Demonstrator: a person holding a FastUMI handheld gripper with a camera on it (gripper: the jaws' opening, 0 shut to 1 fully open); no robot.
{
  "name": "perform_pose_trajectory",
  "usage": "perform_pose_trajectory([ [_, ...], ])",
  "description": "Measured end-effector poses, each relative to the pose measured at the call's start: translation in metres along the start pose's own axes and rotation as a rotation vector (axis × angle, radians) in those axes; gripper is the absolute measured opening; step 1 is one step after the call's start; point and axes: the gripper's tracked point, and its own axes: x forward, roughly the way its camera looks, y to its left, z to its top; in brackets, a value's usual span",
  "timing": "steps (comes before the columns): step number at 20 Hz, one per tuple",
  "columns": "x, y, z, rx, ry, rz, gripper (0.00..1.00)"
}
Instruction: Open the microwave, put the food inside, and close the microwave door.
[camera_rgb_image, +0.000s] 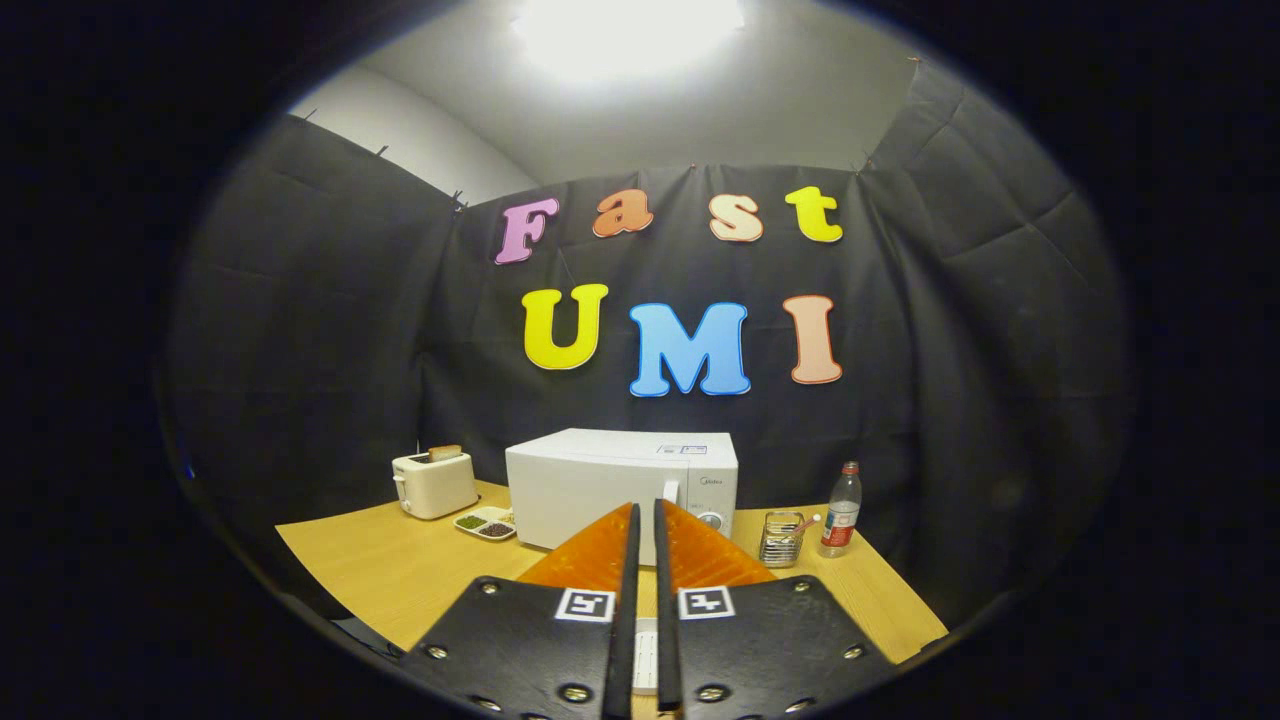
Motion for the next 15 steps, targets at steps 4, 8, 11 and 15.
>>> perform_pose_trajectory([
  [4, 0.004, 0.003, -0.001, 0.002, 0.025, 0.019, 0.82],
  [8, 0.008, 0.010, -0.011, 0.013, 0.073, 0.031, 0.98],
  [11, 0.006, 0.016, -0.010, 0.024, 0.073, 0.050, 0.98],
  [15, 0.008, 0.015, -0.015, 0.006, 0.078, 0.040, 0.98],
])
